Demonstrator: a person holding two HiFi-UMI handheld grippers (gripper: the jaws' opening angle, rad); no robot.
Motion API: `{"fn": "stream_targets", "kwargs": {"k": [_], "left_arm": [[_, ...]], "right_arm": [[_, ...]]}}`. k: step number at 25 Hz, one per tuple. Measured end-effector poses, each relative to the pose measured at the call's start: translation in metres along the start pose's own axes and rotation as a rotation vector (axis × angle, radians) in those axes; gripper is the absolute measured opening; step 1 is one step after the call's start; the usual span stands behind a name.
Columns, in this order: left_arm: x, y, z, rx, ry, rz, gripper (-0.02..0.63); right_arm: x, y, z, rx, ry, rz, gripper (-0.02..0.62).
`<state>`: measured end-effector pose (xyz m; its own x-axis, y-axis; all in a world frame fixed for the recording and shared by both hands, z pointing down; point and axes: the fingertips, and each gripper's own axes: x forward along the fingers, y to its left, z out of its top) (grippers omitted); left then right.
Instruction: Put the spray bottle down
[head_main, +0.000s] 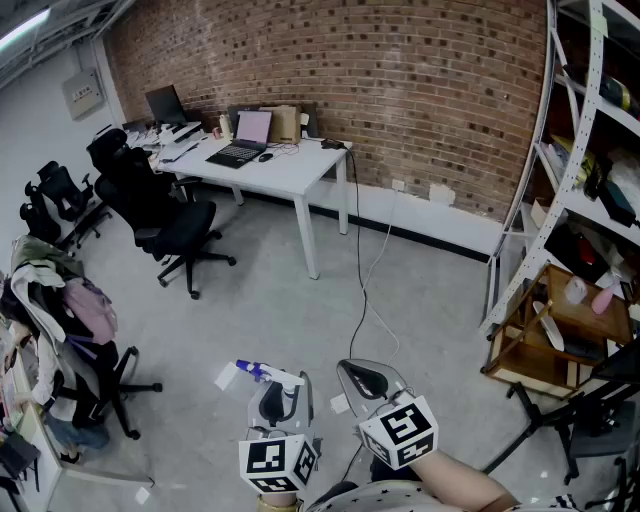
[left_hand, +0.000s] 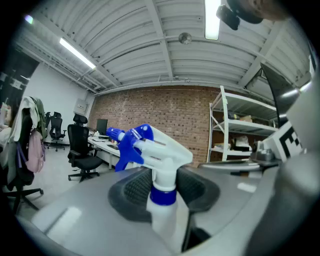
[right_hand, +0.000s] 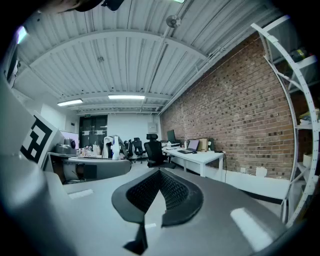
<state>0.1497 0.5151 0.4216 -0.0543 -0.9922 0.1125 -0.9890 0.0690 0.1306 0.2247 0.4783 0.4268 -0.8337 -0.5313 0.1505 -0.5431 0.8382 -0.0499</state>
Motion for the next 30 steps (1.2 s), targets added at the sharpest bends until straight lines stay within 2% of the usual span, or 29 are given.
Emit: {"fn": "stream_targets", "kwargs": {"k": [4,8,13,17,24,30], "left_arm": [[0.036,0.004,0.007,0.004,-0.01,0.011,0.14],[0.085,0.004,0.022,0.004,-0.04,0.042,0.14],[0.155,-0.002,0.039,-0.011,-0.076,0.12,0.14],[0.196,-0.008,0.051,-0.015,-0.09,0.151,0.14],[0.245,-0.003,0.055,0.007,-0.049,0.188,0.14],[0.299,0.029,0.056,-0.012,-0.033,0.196,0.14]], "right_arm": [[0.022,-0.036,0.013,-0.013,-0.017,-0.002,-0.002],[0.049,-0.093,0.034,-0.024,-0.036,0.008,-0.002],[0.081,-0.162,0.053,-0.067,-0.033,0.074,-0.002],[0.102,-0.199,0.065,-0.063,-0.04,0.123,-0.002],[0.139,-0.236,0.071,-0.047,-0.04,0.148,-0.002],[0.192,-0.251,0.07,-0.057,-0.011,0.166,-0.002]]}}
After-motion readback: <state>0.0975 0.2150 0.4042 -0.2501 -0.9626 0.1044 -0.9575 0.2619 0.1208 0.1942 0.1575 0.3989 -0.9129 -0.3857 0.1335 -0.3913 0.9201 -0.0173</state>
